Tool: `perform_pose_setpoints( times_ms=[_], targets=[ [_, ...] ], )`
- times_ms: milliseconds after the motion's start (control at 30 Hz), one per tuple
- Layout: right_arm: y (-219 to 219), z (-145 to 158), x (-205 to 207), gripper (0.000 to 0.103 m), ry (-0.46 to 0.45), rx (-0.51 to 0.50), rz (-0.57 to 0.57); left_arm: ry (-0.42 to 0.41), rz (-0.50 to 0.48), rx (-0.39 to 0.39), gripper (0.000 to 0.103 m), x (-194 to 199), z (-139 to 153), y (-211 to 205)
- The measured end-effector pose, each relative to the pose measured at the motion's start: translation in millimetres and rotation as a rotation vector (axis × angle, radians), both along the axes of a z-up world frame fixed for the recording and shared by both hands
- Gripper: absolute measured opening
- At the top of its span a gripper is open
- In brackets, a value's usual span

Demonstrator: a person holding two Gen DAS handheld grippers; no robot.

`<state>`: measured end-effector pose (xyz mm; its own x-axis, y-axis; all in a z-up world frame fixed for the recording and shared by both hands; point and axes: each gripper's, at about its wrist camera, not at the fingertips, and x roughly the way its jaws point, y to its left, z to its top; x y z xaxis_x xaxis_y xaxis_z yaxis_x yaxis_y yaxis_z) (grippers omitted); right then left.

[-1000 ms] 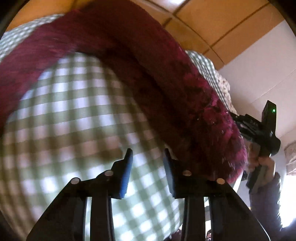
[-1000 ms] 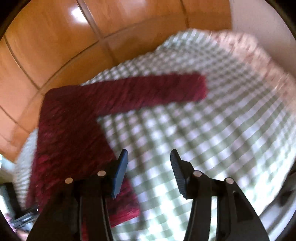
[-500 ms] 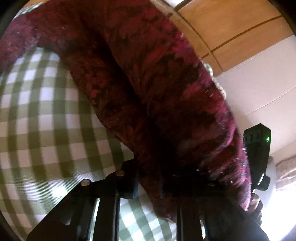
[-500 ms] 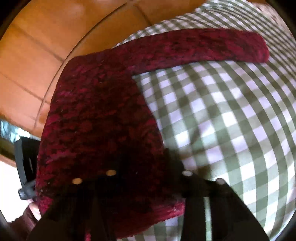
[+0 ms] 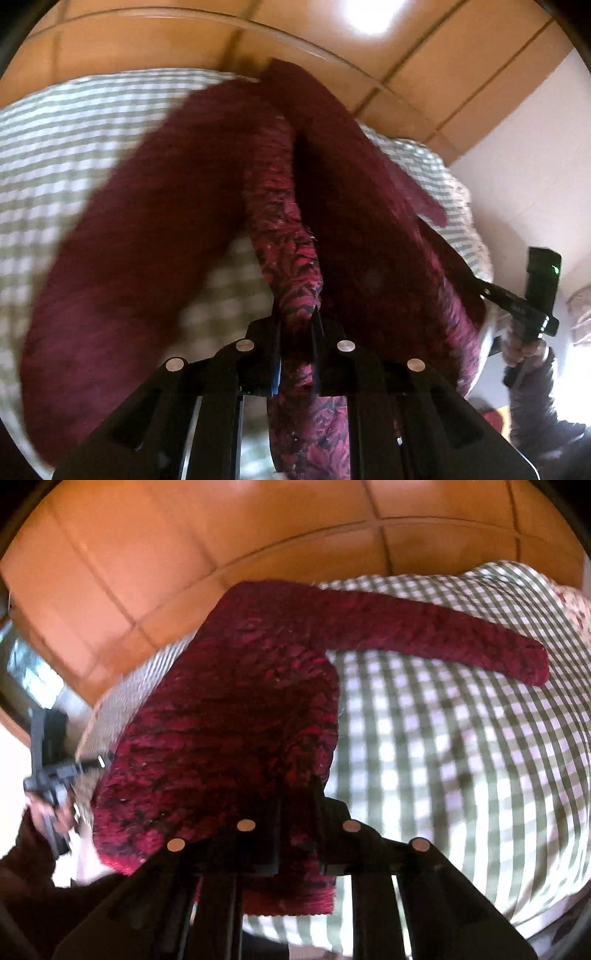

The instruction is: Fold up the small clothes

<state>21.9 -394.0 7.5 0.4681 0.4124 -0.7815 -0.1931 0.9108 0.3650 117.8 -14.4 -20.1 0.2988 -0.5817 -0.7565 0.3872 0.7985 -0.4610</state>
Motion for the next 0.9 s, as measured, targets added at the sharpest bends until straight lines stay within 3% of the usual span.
perform_pose_setpoints(
  times_ms=[67,200,300,333,367,467,500,567,633,700,800,833,900],
  targets=[
    [15,-15,-17,0.011,0.042,-0.081,0.036,-0.001,0.021,0.039,0.010,-11,-5,29],
    [47,-53,-54,0.010,0.126,-0.278,0.108,0.040,0.040,0.088,0.010,-34,-38,46],
    [46,-57,-64,0.010,0.147,-0.301,0.096,0.031,0.042,0.067,0.015,-56,-48,56],
    [48,-54,-66,0.010,0.149,-0.309,0.101,0.041,0.072,0.006,0.019,-57,-48,65],
    [49,-49,-69,0.011,0.143,-0.322,0.111,0.045,0.111,-0.042,0.030,-58,-47,77],
    [50,-37,-69,0.014,0.149,-0.342,0.107,-0.011,0.282,-0.072,0.061,-60,-34,120],
    [49,-32,-68,0.017,0.140,-0.340,0.092,-0.037,0.334,-0.062,0.061,-61,-31,136],
    [46,-20,-61,0.023,0.104,-0.320,0.052,-0.063,0.416,0.049,0.061,-56,-29,158],
    [49,-8,-49,0.048,0.060,-0.297,0.007,-0.061,0.411,0.099,0.065,-52,-32,167],
    [57,1,-40,0.048,0.028,-0.249,-0.004,-0.039,0.388,0.103,0.075,-46,-41,164],
    [86,3,-26,0.052,0.007,-0.219,0.022,-0.060,0.367,0.237,0.073,-36,-61,139],
    [94,2,-24,0.053,0.006,-0.210,0.033,-0.080,0.363,0.286,0.054,-32,-63,133],
    [113,-1,-18,0.053,0.001,-0.184,0.062,-0.097,0.352,0.309,0.028,-32,-68,137]
  ],
)
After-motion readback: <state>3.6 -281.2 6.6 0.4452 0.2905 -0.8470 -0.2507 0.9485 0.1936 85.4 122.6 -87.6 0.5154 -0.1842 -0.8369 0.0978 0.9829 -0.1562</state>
